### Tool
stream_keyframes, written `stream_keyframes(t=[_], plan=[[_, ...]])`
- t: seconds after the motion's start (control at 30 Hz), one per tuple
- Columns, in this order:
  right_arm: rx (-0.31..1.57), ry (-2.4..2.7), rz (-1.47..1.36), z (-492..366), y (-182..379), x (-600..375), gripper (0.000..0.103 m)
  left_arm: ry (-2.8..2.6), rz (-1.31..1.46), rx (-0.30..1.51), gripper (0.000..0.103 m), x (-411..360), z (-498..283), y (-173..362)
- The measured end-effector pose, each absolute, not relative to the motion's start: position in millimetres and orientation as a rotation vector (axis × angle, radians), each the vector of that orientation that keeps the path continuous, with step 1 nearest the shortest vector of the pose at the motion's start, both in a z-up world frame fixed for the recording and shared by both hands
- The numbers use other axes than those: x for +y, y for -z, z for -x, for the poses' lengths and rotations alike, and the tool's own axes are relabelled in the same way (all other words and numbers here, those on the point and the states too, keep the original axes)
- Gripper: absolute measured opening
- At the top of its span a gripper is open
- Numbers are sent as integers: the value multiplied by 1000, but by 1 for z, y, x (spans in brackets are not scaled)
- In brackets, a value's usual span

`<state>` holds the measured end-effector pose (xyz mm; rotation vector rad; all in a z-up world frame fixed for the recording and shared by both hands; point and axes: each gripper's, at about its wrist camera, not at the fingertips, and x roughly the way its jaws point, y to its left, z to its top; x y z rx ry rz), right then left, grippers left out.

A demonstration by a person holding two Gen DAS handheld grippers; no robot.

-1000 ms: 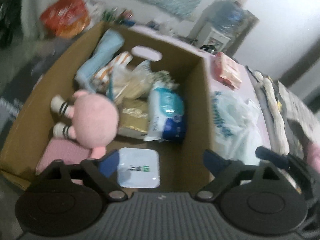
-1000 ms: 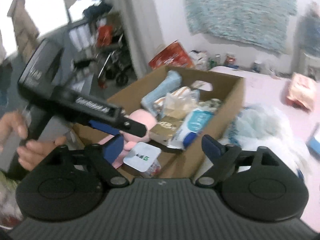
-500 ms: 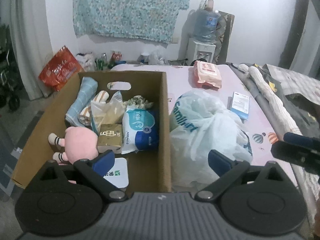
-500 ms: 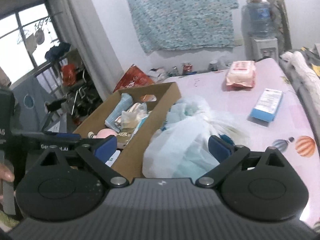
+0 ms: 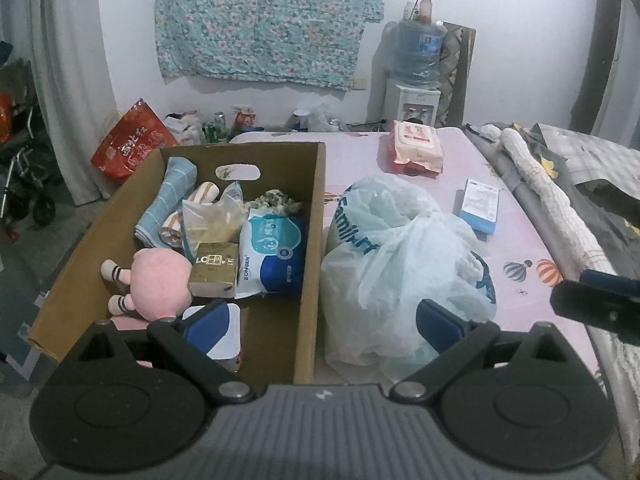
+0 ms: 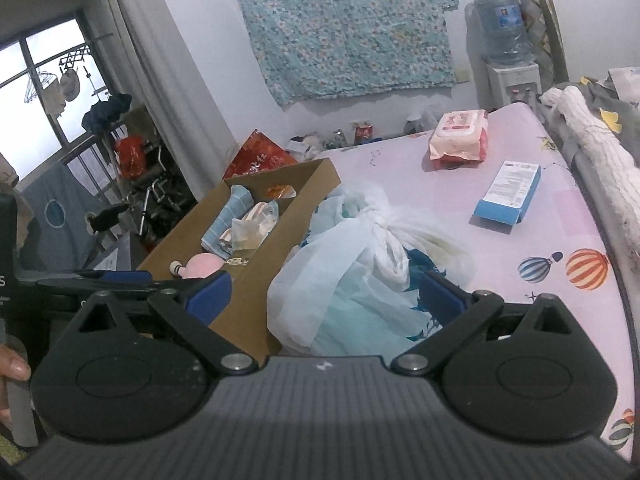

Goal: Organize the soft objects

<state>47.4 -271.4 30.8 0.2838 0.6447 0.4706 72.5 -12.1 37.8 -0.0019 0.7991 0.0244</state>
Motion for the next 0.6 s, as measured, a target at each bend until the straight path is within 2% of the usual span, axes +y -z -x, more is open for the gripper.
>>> stream_keyframes(t=[0.6], plan=[[645, -456, -337, -44, -24, -299, 102, -45, -43, 810, 100, -29, -73, -31]])
